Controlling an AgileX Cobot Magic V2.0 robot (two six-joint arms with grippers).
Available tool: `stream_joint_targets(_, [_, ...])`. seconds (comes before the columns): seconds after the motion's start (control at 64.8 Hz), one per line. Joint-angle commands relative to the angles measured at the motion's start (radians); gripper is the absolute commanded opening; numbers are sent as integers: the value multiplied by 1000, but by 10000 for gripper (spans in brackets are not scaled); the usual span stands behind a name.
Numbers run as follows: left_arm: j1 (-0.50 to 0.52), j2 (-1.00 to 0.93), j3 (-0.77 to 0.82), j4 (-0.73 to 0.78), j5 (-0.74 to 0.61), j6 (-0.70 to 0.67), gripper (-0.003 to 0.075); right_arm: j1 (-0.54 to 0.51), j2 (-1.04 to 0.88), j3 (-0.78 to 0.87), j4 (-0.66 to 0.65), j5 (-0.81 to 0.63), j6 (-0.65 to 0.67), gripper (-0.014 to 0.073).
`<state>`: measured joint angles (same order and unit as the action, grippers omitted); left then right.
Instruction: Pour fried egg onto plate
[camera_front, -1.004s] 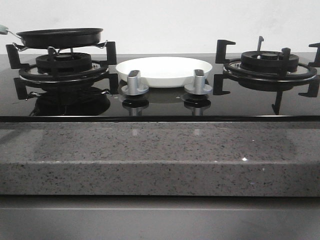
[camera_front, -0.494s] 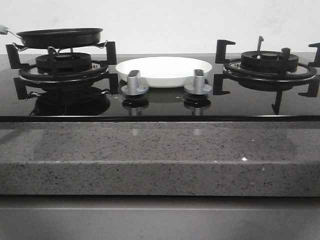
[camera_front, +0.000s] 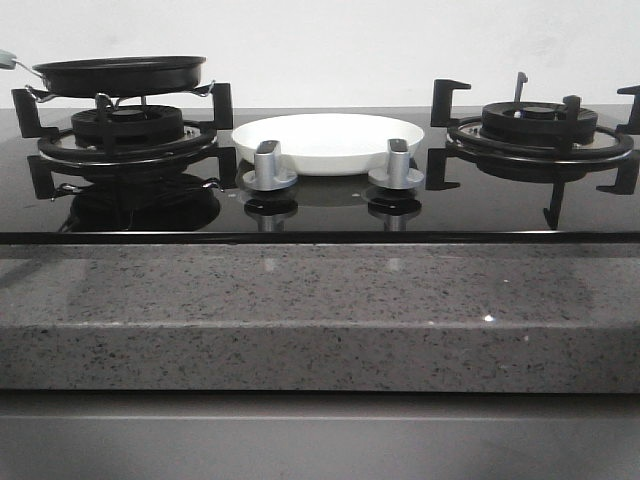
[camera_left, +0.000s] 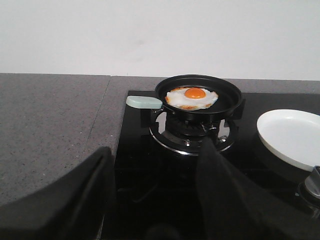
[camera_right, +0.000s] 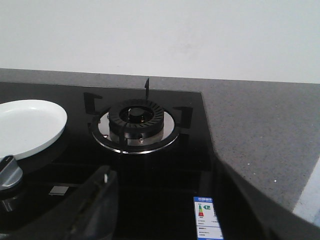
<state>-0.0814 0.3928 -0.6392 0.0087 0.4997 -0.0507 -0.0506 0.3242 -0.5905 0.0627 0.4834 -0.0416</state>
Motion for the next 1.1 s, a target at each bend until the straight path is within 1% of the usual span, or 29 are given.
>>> stream_joint_targets(0.0, [2,17,-28,-9,-86,-6,375,-5,17,-31,-9,-80,-5,447])
stream_joint_targets(0.278, [2,17,-28,-9,-86,-6,375,-5,45,-35,4,-80,-5,447])
stream_joint_targets(0.355, [2,17,-28,-9,-86,-6,375,-2,94,-53,38,-29,-5,447])
stream_joint_targets(0.494, [2,17,-28,-9,-86,-6,375,24,221,-132,88,111,-8,447])
stream_joint_targets(0.648, [2,17,-28,-9,-86,-6,375,99,368,-238,129,214,-74,447])
stream_joint_targets(0.726, [2,17,-28,-9,-86,-6,375,142,435,-290,150,241,-101,447])
stream_joint_targets(0.973, [2,17,-28,-9,-86,-6,375,298,664,-439,170,287,-110,445])
stream_joint_targets(1.081, [2,17,-28,-9,-86,-6,375,331,765,-512,176,311,-110,445])
